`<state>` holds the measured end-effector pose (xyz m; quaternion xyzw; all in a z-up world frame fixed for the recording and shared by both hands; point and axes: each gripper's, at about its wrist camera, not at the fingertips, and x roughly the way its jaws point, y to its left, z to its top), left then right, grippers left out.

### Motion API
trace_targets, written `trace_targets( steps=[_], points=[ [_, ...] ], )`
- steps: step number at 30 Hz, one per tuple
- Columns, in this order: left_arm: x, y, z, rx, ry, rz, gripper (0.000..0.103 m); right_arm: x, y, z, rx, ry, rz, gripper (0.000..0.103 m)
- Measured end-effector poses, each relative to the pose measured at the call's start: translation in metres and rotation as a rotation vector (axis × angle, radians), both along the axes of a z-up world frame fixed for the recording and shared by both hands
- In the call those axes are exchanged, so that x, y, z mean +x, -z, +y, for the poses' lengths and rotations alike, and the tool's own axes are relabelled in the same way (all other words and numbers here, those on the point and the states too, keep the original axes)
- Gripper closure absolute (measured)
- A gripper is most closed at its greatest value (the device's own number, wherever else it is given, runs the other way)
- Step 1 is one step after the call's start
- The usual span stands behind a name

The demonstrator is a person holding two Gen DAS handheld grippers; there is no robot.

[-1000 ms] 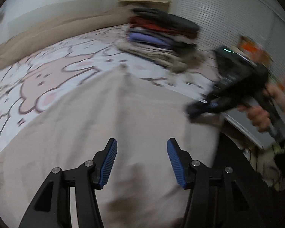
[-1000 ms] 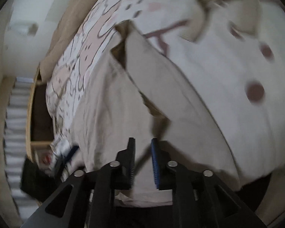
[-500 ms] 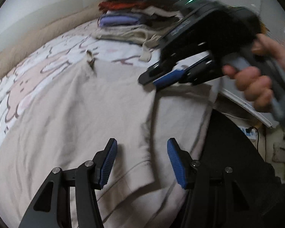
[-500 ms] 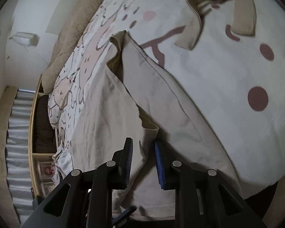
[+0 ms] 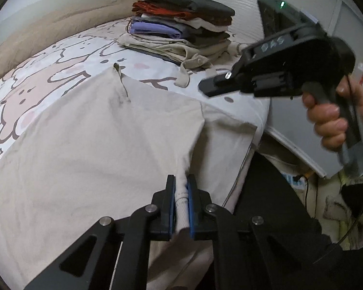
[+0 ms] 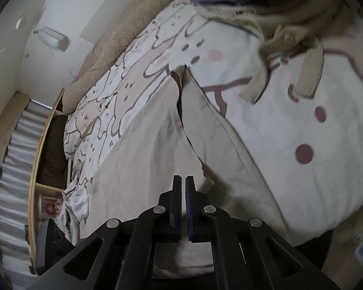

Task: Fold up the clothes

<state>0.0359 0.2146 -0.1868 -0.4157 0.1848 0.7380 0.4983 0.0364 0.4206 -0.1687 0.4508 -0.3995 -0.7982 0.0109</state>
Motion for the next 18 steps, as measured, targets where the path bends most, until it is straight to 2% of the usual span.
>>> trace_targets(
  steps=[3, 7, 8, 9, 11, 12, 16, 18],
  points=[
    [0.004, 0.012, 0.004, -0.054, 0.021, 0.031, 0.094, 0.005, -0.004, 0.0, 0.022, -0.006, -0.003, 0.099],
    [0.01, 0.022, 0.008, -0.086, 0.042, 0.073, 0.094, 0.011, 0.018, 0.006, -0.094, 0.064, -0.032, 0.098],
    [0.01, 0.022, 0.008, -0.084, 0.043, 0.077, 0.094, 0.013, 0.023, 0.007, -0.123, 0.082, -0.039, 0.094],
    [0.009, 0.022, 0.007, -0.081, 0.042, 0.073, 0.094, 0.015, 0.029, 0.009, -0.152, 0.1, -0.047, 0.086],
    [0.007, 0.022, 0.005, -0.075, 0.04, 0.063, 0.094, 0.018, 0.04, 0.012, -0.211, 0.136, -0.061, 0.026],
    [0.006, 0.022, 0.004, -0.073, 0.039, 0.058, 0.094, 0.02, 0.046, 0.013, -0.24, 0.154, -0.069, 0.024],
    [0.006, 0.022, 0.003, -0.067, 0.038, 0.054, 0.093, 0.011, 0.037, 0.004, -0.178, 0.102, -0.045, 0.024],
    [0.006, 0.022, 0.004, -0.061, 0.036, 0.048, 0.093, 0.005, 0.037, 0.0, -0.182, 0.07, -0.039, 0.025]
  ],
)
